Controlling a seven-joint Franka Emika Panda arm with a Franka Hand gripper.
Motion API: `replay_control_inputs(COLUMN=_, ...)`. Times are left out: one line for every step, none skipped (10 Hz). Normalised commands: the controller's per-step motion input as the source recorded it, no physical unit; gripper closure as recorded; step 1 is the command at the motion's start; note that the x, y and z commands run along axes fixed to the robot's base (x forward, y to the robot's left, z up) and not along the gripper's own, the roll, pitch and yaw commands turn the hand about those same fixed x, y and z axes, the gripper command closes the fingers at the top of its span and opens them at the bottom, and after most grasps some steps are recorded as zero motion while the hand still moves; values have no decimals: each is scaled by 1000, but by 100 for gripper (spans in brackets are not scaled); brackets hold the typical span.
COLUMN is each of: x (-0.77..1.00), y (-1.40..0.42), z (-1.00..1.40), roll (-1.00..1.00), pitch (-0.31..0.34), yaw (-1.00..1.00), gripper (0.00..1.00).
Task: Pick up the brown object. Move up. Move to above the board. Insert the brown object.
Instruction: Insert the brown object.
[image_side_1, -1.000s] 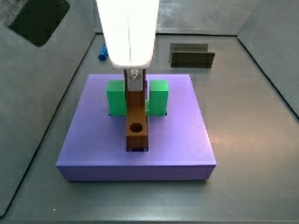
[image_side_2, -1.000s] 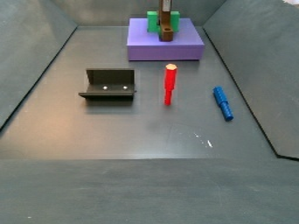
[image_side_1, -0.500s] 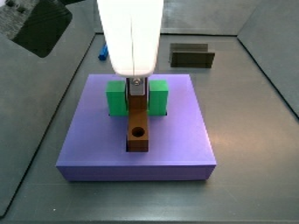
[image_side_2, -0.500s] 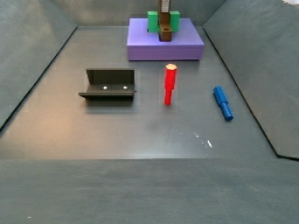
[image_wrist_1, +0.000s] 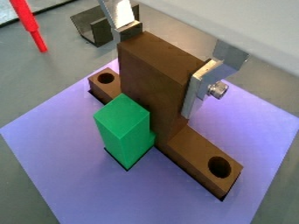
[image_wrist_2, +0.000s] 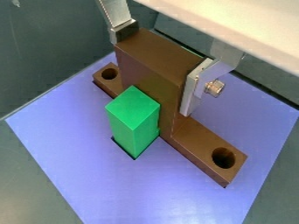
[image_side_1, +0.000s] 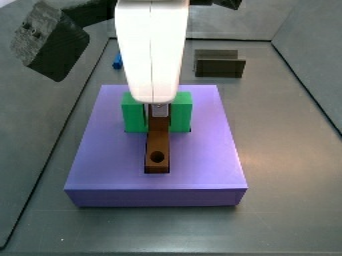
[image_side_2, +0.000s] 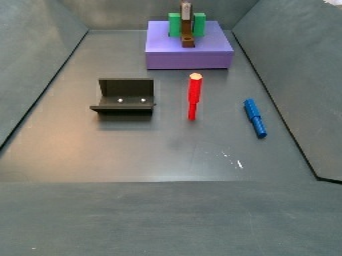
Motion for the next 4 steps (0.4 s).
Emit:
replay_control_inputs(x=-3, y=0, z=-463, roll=-94, pitch=-210, yaw=-71, gripper=100)
replay_control_inputs(x=0, y=0, z=-483, roll=-106, pitch=-219, yaw=-69, gripper=100)
replay_control_inputs(x=0, y=0, z=-291, roll=-49, pitch=-180, yaw=-26, gripper=100)
replay_control_inputs(x=0, y=0, z=0, roll=0, pitch=0, yaw=0, gripper=100)
